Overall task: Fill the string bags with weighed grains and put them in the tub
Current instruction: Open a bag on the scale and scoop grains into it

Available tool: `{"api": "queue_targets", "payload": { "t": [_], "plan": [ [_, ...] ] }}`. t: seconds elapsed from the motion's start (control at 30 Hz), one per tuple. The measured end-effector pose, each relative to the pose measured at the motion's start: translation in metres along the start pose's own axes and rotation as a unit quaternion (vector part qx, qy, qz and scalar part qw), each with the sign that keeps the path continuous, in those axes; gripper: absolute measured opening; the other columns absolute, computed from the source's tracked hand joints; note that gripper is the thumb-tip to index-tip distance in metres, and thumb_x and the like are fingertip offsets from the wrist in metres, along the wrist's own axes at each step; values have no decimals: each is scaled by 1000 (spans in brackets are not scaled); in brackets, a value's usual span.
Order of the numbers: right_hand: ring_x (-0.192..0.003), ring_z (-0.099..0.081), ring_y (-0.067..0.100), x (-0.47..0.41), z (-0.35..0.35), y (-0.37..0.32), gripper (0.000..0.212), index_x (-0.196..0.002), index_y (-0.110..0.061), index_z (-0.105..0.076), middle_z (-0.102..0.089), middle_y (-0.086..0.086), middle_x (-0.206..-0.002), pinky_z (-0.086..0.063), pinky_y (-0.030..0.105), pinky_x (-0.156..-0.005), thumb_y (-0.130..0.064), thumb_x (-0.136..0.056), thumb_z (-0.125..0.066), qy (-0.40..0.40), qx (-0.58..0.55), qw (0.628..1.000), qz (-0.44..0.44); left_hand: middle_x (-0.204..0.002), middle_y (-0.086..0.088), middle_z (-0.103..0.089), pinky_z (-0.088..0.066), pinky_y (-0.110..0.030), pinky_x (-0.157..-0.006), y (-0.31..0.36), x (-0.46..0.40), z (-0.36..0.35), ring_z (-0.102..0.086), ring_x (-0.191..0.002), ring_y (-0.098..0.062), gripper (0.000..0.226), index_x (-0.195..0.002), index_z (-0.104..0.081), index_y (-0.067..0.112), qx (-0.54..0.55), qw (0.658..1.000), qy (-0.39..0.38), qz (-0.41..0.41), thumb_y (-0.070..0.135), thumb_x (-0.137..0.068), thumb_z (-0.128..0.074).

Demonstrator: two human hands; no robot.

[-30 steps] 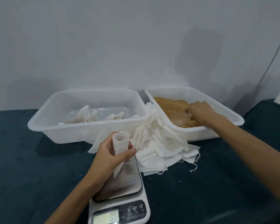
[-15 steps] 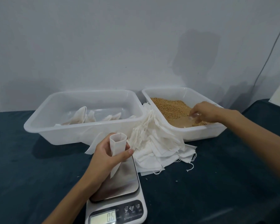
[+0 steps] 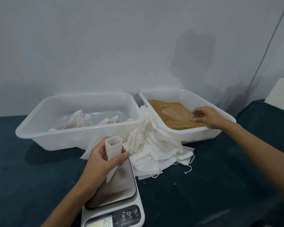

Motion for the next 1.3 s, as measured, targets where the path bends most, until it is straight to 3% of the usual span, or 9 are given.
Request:
{"api": "queue_targets", "payload": {
  "t": [0.03, 0.1, 0.37, 0.6, 0.77, 0.93, 1.0, 1.13, 1.3],
  "plan": [
    [-104, -68, 21, 1, 1, -4, 17, -100, -5, -69, -73, 3, -105, -50, 34, -101, -3, -85, -77, 8, -7, 1000, 0, -94, -7, -73, -59, -26, -79, 0, 0, 0, -70, -87, -26, 43, -99, -69, 22, -2, 1000, -3, -1, 46, -67, -86],
    [-100, -69, 18, 4, 4, -15, 21, -103, -2, -66, -74, 5, -103, -51, 39, -101, -2, -85, -78, 23, -19, 1000, 6, -94, -8, -72, -58, -29, -80, -1, 0, -1, -70, -87, -22, 43, -99, -69, 23, -6, 1000, -7, -2, 46, -67, -86],
    [-99, -69, 0, 22, -7, -97, 18, -105, -8, -67, -74, -5, -104, -51, 18, -89, -4, -88, -74, -20, -92, 989, 113, -94, -8, -73, -58, -33, -82, -1, 0, 0, -70, -93, -29, 30, -99, -68, 28, -13, 1000, -1, -8, 32, -75, -85],
    [-107, -56, -14, 51, -27, -154, 26, -116, -22, -70, -68, -20, -112, -39, 6, -91, -25, -90, -74, -61, -6, 967, 246, -96, 2, -75, -55, -19, -76, -6, -1, 2, -72, -90, -10, 30, -106, -67, 26, -37, 999, -17, -5, 14, -85, -85],
    [-108, -59, -3, 57, -21, -166, 28, -114, -33, -68, -67, -25, -111, -48, 33, -99, -33, -87, -74, -40, 30, 959, 278, -102, 9, -75, -54, -18, -82, -6, -2, 2, -72, -98, -11, 38, -117, -66, 20, -10, 999, -31, -7, 10, -86, -84],
    [-98, -49, -20, 56, -9, -177, 28, -111, -36, -67, -60, -32, -104, -33, 45, -112, -23, -88, -75, -9, 100, 946, 308, -93, 6, -73, -54, -24, -78, -7, -3, 1, -69, -87, -11, 32, -106, -64, 20, -21, 999, -27, -9, 13, -84, -86],
    [-98, -51, -13, 57, -5, -181, 29, -113, -30, -70, -60, -27, -104, -29, 49, -116, -19, -88, -77, 6, 119, 942, 314, -92, 1, -72, -56, -30, -78, -7, -3, 2, -68, -85, -13, 32, -105, -64, 19, -19, 1000, -23, -8, 16, -83, -87],
    [-107, -63, 22, 62, 2, -191, 30, -114, -21, -73, -70, -6, -107, -23, 50, -119, -13, -85, -78, 35, 178, 932, 313, -93, -4, -72, -58, -44, -82, -8, -3, 2, -68, -86, -16, 38, -108, -64, 19, -18, 1000, -16, -5, 25, -79, -87],
    [-104, -65, 26, 64, 1, -196, 30, -112, -20, -75, -70, -3, -104, -25, 53, -118, -13, -83, -80, 43, 204, 921, 330, -99, 5, -75, -58, -34, -83, -9, -2, 2, -71, -92, -11, 35, -112, -65, 22, -8, 1000, -28, 5, 18, -84, -86]
  ]
}}
Point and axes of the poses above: each hand's wrist, its own x-axis away from the middle knuckle, its own z-axis out of the back of the hand, y = z × x, the point moved 1 cm from there along -x, towards the middle knuckle
